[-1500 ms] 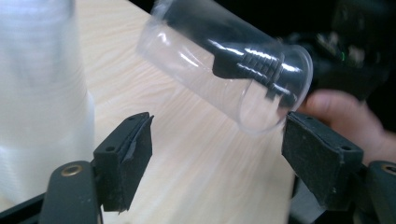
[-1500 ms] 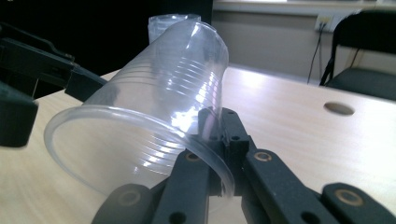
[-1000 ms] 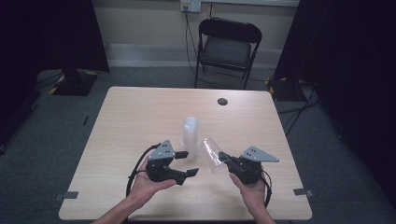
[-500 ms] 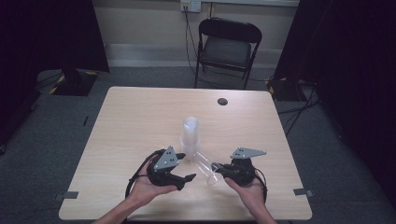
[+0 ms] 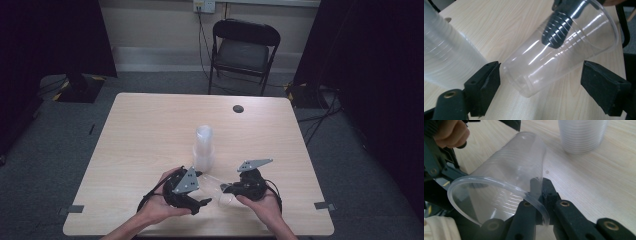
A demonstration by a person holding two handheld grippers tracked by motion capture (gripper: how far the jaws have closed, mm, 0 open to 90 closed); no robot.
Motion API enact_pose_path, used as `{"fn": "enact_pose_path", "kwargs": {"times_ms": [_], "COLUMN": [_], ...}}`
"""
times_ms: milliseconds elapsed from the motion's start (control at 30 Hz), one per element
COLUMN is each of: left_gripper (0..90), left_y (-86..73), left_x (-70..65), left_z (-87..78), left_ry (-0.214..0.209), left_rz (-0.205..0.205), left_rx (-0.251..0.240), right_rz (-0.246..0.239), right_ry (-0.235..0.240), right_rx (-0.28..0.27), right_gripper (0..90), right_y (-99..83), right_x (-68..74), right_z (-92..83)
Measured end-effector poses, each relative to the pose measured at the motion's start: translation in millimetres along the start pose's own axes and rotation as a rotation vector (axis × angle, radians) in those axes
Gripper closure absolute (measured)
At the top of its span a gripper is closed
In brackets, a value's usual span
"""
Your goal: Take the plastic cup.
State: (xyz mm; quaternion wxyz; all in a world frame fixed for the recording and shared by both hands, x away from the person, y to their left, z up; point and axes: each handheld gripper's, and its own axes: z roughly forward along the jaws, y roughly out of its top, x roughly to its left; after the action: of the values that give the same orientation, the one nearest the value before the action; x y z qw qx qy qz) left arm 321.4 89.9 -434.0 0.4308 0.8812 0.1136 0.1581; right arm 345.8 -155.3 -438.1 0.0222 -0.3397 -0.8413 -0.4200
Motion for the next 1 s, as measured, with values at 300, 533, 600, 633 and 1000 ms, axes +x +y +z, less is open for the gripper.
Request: {"fn": "enact_pose_path", "kwargs": {"times_ms": [300, 533, 600, 633, 1000], "left_gripper": [14.3, 15.4, 15.9, 16.4, 21.1], "left_y": [-0.7, -1.3, -0.4, 0.1, 4.2], "left_x": [-9.4, -20.0, -22.4, -23.4, -35.1], "left_z": [7.1, 20.4, 22.0, 21.9, 24.8], "left_ry": [-0.014, -0.020, -0.025, -0.024, -0.019], "left_rz": [0.094, 0.115, 0.121, 0.126, 0.168], "left_rx": [0.032, 0.047, 0.039, 0.044, 0.012], "right_rz": [0.016, 0.017, 0.014, 0.016, 0.070], "right_ry": [0.039, 0.064, 0.068, 0.070, 0.095], "right_rx": [0.063, 0.094, 0.101, 0.102, 0.125], "right_gripper": [89.6, 89.6, 89.5, 89.3, 87.8], "right_y": [2.4, 5.6, 6.4, 6.8, 6.5], "right_x": [-0.7, -0.6, 1.5, 1.8, 2.4], "right_z": [9.3, 19.0, 21.8, 22.5, 32.1]}}
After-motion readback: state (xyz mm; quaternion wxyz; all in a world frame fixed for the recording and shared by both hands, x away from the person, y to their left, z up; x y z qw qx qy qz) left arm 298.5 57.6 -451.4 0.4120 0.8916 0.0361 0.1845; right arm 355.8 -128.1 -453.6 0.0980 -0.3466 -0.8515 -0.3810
